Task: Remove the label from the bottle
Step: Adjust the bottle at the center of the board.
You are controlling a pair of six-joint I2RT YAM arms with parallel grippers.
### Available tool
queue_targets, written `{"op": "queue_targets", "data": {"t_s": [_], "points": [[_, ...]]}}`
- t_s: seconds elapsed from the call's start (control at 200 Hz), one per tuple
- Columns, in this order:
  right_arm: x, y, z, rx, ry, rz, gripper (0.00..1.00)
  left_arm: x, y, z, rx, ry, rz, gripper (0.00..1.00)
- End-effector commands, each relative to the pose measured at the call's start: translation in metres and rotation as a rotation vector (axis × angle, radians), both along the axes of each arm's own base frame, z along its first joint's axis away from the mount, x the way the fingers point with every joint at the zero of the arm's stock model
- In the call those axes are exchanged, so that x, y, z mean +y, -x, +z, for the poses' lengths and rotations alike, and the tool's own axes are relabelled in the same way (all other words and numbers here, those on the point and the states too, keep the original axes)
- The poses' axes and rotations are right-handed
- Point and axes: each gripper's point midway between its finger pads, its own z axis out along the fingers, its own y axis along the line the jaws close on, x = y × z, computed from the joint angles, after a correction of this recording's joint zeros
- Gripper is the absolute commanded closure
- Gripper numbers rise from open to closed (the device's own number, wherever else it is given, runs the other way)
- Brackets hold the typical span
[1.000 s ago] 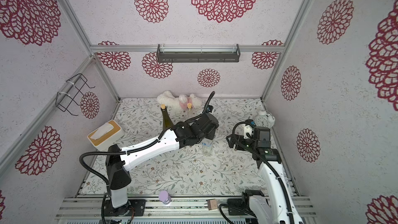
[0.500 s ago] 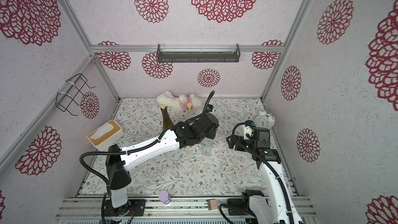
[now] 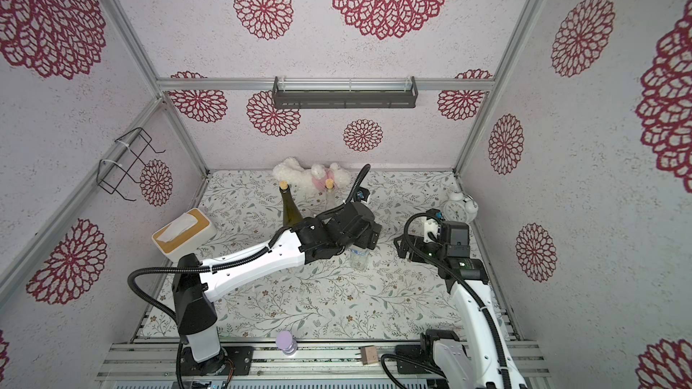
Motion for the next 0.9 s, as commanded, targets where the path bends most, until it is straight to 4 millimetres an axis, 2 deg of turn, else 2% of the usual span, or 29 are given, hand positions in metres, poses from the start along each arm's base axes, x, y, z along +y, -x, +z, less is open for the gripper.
{"op": "queue_targets", "data": {"t_s": [0.0,0.43,0.691,0.896], "points": [[-0.002,-0.001,0.004,-0.027,0.005,-0.009,0.05,-0.003,0.005,0.028,-0.048,0.062,-0.042,0.05],[-0.004,-0.005,-0.011,-0.027,-0.003,-0.031,0.04,-0.005,0.006,0.037,-0.067,0.080,-0.119,0.00],[-0.005,-0.006,-0.011,-0.023,0.006,-0.034,0.04,0.004,0.002,0.041,-0.062,0.061,-0.180,0.03],[-0.010,-0.003,-0.012,-0.005,0.025,-0.057,0.04,0.003,0.012,0.046,-0.051,0.072,-0.315,0.03]]}}
